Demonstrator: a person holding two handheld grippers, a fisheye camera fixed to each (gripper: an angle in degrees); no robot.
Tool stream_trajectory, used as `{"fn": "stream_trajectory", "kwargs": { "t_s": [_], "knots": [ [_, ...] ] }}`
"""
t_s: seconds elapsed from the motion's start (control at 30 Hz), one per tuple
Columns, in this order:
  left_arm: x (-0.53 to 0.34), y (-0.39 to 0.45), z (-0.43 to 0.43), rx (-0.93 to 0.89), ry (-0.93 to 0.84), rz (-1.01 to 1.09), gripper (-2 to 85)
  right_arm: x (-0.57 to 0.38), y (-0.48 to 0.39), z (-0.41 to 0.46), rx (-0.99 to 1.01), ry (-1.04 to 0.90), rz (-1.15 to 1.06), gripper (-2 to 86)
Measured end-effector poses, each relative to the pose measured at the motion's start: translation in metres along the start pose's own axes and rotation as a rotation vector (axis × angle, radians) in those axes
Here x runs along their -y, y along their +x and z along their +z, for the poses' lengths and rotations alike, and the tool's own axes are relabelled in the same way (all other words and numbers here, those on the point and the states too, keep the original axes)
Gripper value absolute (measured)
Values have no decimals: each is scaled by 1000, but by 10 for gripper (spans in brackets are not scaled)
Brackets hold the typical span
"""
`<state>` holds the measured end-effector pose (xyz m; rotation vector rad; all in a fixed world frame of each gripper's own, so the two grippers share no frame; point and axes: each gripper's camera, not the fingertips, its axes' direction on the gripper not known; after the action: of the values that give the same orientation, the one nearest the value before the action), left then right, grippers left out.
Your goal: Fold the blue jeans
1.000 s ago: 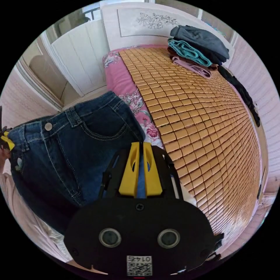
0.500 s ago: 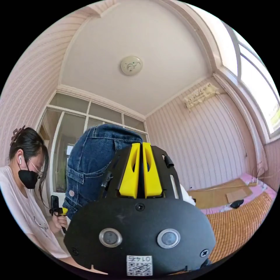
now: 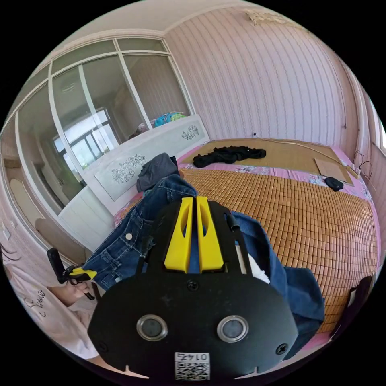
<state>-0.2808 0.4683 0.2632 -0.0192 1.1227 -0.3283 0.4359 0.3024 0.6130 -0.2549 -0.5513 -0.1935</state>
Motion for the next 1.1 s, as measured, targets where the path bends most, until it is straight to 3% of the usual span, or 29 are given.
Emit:
{"fn": "stream_trajectory", "kwargs": {
  "t_s": [0.17, 0.23, 0.4, 0.5, 0.6, 0.73, 0.87, 1.1],
  "knots": [
    [-20, -45, 4, 42, -28, -165, 8, 0, -27, 37, 14, -70, -88, 11],
    [-9, -56, -9, 38, 36, -173, 10, 31, -47, 36, 26, -46, -137, 15],
    [56, -110, -80, 263, 294, -278, 41, 142, -150, 73, 142, -29, -331, 77],
    [66, -145, -79, 594, 199, -233, 57, 146, -184, 117, 187, -135, -327, 104],
    [42, -189, -58, 745, 53, -306, 60, 93, -197, 147, 129, -215, -440, 112],
    [0, -210, -42, 764, 1, -364, 54, -5, -173, 157, -51, -331, -552, 115],
    [-35, -201, -17, 679, -31, -346, 51, -114, -113, 110, -172, -362, -484, 114],
    [-31, -177, 76, 534, -160, -147, 63, -203, -8, -20, -490, -174, 62, 111]
  ]
}}
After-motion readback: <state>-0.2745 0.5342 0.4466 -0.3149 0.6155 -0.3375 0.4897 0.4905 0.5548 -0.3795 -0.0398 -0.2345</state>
